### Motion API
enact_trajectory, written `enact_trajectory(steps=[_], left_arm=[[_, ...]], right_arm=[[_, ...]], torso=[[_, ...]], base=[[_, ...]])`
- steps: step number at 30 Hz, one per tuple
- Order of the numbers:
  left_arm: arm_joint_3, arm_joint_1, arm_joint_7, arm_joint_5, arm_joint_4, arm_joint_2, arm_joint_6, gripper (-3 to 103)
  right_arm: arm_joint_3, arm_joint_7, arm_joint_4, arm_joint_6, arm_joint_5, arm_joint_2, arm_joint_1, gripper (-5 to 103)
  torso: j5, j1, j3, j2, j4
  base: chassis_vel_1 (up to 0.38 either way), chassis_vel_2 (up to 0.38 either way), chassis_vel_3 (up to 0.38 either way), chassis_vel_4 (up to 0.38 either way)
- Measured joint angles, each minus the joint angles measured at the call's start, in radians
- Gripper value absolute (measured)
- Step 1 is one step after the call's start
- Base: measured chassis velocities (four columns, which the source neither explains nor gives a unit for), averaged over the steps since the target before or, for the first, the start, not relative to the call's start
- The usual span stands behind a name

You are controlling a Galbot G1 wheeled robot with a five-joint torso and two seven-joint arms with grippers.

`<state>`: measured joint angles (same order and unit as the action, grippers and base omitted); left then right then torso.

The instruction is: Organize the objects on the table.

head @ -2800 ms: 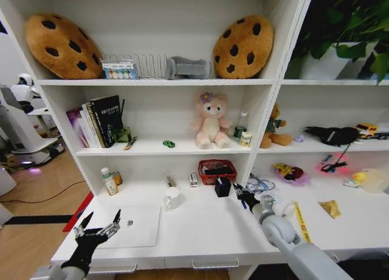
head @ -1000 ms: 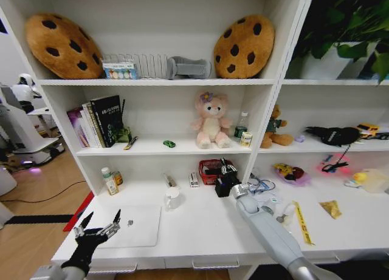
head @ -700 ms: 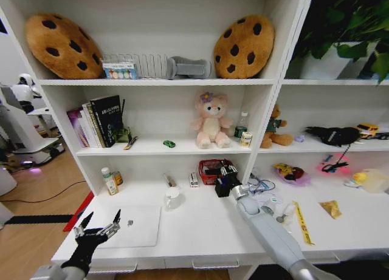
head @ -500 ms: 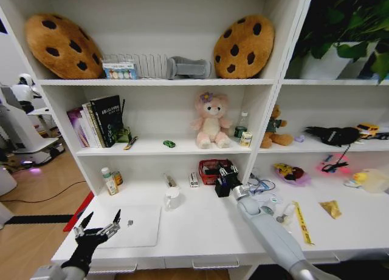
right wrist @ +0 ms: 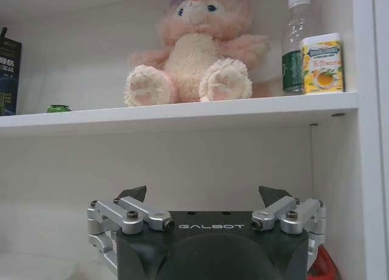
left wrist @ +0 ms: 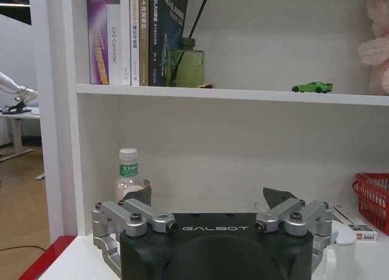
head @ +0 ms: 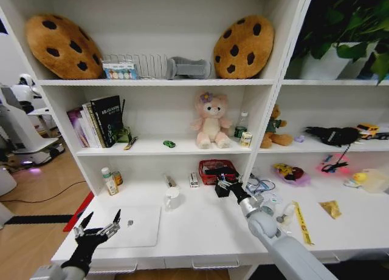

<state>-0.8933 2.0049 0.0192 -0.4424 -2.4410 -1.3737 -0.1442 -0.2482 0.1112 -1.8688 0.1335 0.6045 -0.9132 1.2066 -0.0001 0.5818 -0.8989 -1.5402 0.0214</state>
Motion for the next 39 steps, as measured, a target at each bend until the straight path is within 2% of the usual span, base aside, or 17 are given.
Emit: enact_trajectory(steps=[1,3,4,5,6,7,8,9,10,11,13,15,16,21,27,31,39], left_arm=[[0.0,0.0,0.0,0.0,0.0,0.0,0.0,100],[0.0,0.0,0.0,0.0,0.0,0.0,0.0,100],[0.0,0.0,0.0,0.0,0.0,0.0,0.0,100],[0.0,0.0,0.0,0.0,0.0,0.0,0.0,100],[0.0,0.0,0.0,0.0,0.0,0.0,0.0,100],[0.0,0.0,0.0,0.0,0.0,0.0,0.0,100],[0.0,0.0,0.0,0.0,0.0,0.0,0.0,100],[0.0,0.0,0.0,0.0,0.0,0.0,0.0,100],[0.0,0.0,0.0,0.0,0.0,0.0,0.0,100],[0.0,0.0,0.0,0.0,0.0,0.0,0.0,100],[0.0,0.0,0.0,0.0,0.0,0.0,0.0,100],[0.0,0.0,0.0,0.0,0.0,0.0,0.0,100],[0.0,0.0,0.0,0.0,0.0,0.0,0.0,100],[0.0,0.0,0.0,0.0,0.0,0.0,0.0,100],[0.0,0.0,0.0,0.0,0.0,0.0,0.0,100],[0.0,0.0,0.0,0.0,0.0,0.0,0.0,100],[0.0,0.0,0.0,0.0,0.0,0.0,0.0,100]], right_arm=[[0.0,0.0,0.0,0.0,0.0,0.0,0.0,100],[-0.079,0.06,-0.13,-0.083,0.011,0.001,0.135,100],[-0.079,0.06,-0.13,-0.083,0.011,0.001,0.135,100],[-0.15,0.122,-0.216,-0.155,0.011,-0.013,0.231,100],[-0.199,0.17,-0.255,-0.192,0.007,-0.031,0.293,100],[-0.199,0.17,-0.255,-0.192,0.007,-0.031,0.293,100],[-0.245,0.184,-0.277,-0.204,0.001,-0.044,0.346,103],[-0.281,0.176,-0.289,-0.206,-0.006,-0.052,0.388,100],[-0.337,0.146,-0.304,-0.198,-0.013,-0.062,0.45,96],[-0.337,0.146,-0.304,-0.198,-0.013,-0.062,0.45,96],[-0.44,0.025,-0.311,-0.118,-0.023,-0.081,0.566,99],[-0.477,-0.009,-0.312,-0.089,-0.028,-0.092,0.602,99],[-0.477,-0.009,-0.312,-0.089,-0.028,-0.092,0.602,99],[-0.56,-0.022,-0.265,0.013,-0.104,-0.134,0.657,100],[-0.581,-0.064,-0.182,0.034,-0.071,-0.13,0.662,100],[-0.578,-0.123,-0.085,0.084,-0.082,-0.107,0.637,100],[-0.556,-0.144,-0.013,0.095,-0.061,-0.09,0.588,100]], torso=[[0.0,0.0,0.0,0.0,0.0],[0.0005,0.0,0.0,0.0,0.0003],[0.0005,0.0,0.0,0.0,0.0003],[-0.0003,0.0,0.0,0.0,0.0003],[0.0001,0.0,0.0,0.0,0.0006],[0.0001,0.0,0.0,0.0,0.0006],[0.0002,0.0,0.0,0.0,0.0003],[0.0004,0.0,0.0,0.0,0.0001],[0.0,0.0,0.0,0.0,0.0005],[0.0,0.0,0.0,0.0,0.0005],[0.0002,0.0,0.0,0.0,0.0005],[0.0003,0.0,0.0,0.0,0.0002],[0.0003,0.0,0.0,0.0,0.0002],[0.0002,0.0,0.0,0.0,0.0],[0.0001,0.0,0.0,0.0,0.0002],[0.0001,0.0,0.0,0.0,0.0001],[0.0001,0.0,0.0,0.0,0.0004]], base=[[0.0,0.0,0.0,0.0],[0.0,0.0,0.0,0.0],[0.0,0.0,0.0,0.0],[0.0,0.0,0.0,0.0],[0.0,0.0,0.0,0.0],[0.0,0.0,0.0,0.0],[0.0,0.0,0.0,0.0],[0.0,0.0,0.0,0.0],[0.0,0.0,0.0,0.0],[0.0,0.0,0.0,0.0],[0.0,0.0,0.0,0.0],[0.0,0.0,0.0,0.0],[0.0,0.0,0.0,0.0],[0.0,0.0,0.0,0.0],[0.0,0.0,0.0,0.0],[0.0,0.0,0.0,0.0],[0.0,0.0,0.0,0.0]])
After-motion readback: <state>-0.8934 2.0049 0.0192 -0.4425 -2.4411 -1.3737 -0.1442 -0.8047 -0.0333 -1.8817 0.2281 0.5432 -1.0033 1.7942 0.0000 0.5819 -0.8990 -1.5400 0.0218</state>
